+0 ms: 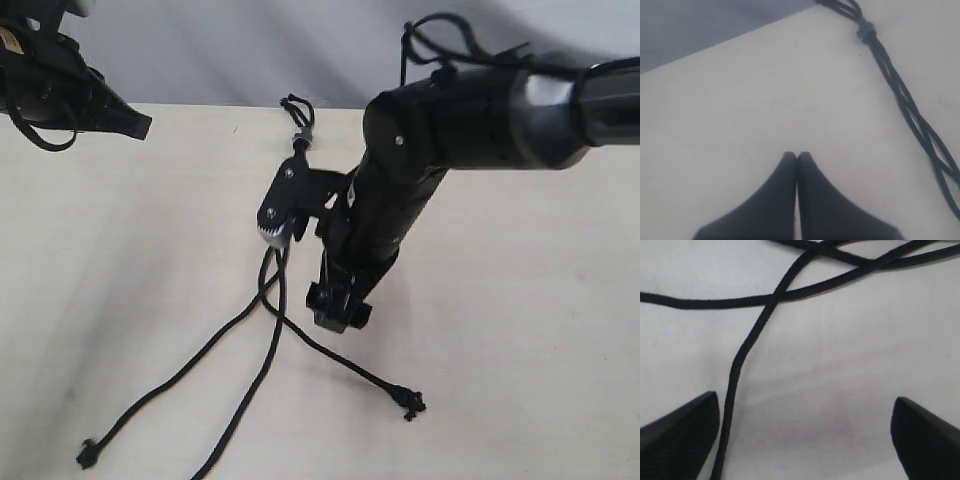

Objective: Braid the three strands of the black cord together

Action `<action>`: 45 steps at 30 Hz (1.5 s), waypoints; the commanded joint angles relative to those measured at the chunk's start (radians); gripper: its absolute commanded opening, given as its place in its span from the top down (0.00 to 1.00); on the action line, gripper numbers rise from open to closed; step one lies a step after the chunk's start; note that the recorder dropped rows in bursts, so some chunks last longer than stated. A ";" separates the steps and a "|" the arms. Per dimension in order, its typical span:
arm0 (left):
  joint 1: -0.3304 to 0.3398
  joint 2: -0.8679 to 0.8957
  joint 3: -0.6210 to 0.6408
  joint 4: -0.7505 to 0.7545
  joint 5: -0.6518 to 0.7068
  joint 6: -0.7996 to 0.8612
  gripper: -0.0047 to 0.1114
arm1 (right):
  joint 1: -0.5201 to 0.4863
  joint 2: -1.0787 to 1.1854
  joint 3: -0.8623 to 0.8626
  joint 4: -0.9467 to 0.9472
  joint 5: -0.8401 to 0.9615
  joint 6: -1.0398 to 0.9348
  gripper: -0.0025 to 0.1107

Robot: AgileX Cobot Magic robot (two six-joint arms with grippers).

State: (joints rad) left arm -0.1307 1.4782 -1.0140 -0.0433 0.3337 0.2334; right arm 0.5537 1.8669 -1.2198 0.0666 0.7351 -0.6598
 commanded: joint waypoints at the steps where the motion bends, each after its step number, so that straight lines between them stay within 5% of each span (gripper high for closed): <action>1: -0.022 -0.008 0.006 -0.041 0.032 -0.007 0.96 | -0.062 -0.139 0.000 -0.010 -0.042 0.024 0.21; 15: -0.376 -0.004 0.006 -0.082 0.187 -0.006 0.96 | -0.301 -0.317 0.010 0.042 -0.027 0.055 0.21; 21: -0.467 0.084 0.006 -0.095 0.300 -0.058 0.96 | -0.354 -0.317 0.105 0.030 -0.207 0.031 0.21; 34: -0.510 0.331 0.006 -0.103 0.307 -0.144 0.94 | -0.362 -0.334 0.110 0.034 -0.223 0.031 0.21; 41: -0.535 0.341 0.006 -0.108 0.297 -0.191 0.56 | -0.362 -0.334 0.110 0.038 -0.229 0.031 0.21; 45: -0.537 0.351 0.006 -0.108 0.291 -0.196 0.55 | -0.362 -0.334 0.110 0.038 -0.231 0.031 0.21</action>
State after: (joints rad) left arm -0.6619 1.8232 -1.0089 -0.1443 0.6336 0.0527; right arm 0.1969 1.5383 -1.1129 0.1004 0.5132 -0.6250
